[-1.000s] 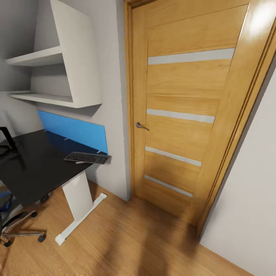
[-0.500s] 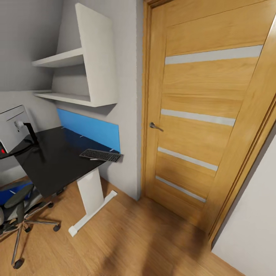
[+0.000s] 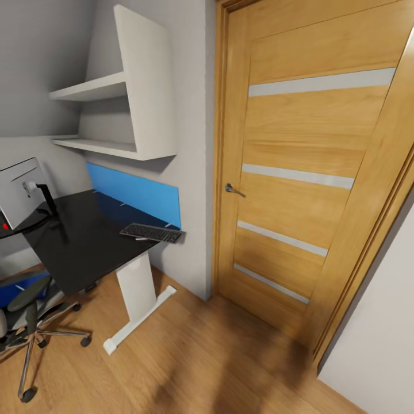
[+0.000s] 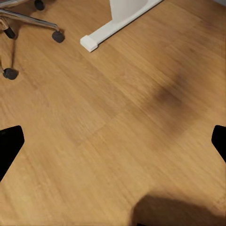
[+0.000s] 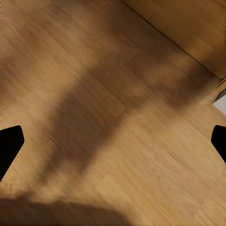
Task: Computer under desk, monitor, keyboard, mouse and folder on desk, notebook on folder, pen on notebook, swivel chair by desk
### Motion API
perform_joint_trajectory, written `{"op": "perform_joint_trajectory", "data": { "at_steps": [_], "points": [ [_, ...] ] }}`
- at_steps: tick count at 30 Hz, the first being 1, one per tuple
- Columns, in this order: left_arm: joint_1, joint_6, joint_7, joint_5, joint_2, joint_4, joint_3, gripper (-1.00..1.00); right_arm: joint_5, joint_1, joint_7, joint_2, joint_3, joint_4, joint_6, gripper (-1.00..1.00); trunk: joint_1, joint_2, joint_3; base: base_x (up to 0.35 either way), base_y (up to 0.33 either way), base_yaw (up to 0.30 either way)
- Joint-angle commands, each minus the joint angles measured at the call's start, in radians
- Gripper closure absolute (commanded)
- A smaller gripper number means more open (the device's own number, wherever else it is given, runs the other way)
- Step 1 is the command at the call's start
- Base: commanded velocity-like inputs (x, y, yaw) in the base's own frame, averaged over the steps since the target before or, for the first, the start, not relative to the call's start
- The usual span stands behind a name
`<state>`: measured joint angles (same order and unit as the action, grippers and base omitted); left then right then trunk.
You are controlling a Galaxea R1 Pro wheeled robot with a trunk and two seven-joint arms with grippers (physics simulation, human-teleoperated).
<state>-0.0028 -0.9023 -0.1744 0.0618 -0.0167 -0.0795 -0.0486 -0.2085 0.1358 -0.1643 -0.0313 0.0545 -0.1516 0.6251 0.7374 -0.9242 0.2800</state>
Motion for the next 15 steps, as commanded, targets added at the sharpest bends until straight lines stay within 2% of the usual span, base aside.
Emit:
{"op": "perform_joint_trajectory", "data": {
  "at_steps": [1, 6, 15],
  "points": [
    [0.000, -0.003, 0.007, 0.006, 0.000, 0.000, -0.004, -1.00, -0.006, 0.001, -0.010, -0.001, 0.005, 0.001, 0.001, -1.00, 0.000, -0.001, 0.001, 0.000, 0.000, 0.124],
    [0.000, -0.003, 0.007, 0.006, 0.001, 0.000, -0.004, -1.00, -0.006, 0.001, -0.011, -0.003, 0.005, 0.001, 0.001, -1.00, 0.000, -0.001, 0.001, 0.000, 0.000, 0.210],
    [0.000, -0.003, 0.007, 0.006, 0.001, 0.000, -0.004, -1.00, -0.006, 0.001, -0.012, -0.004, 0.005, 0.000, 0.002, -1.00, 0.000, -0.001, 0.001, 0.000, 0.000, 0.269]
  ]
}}
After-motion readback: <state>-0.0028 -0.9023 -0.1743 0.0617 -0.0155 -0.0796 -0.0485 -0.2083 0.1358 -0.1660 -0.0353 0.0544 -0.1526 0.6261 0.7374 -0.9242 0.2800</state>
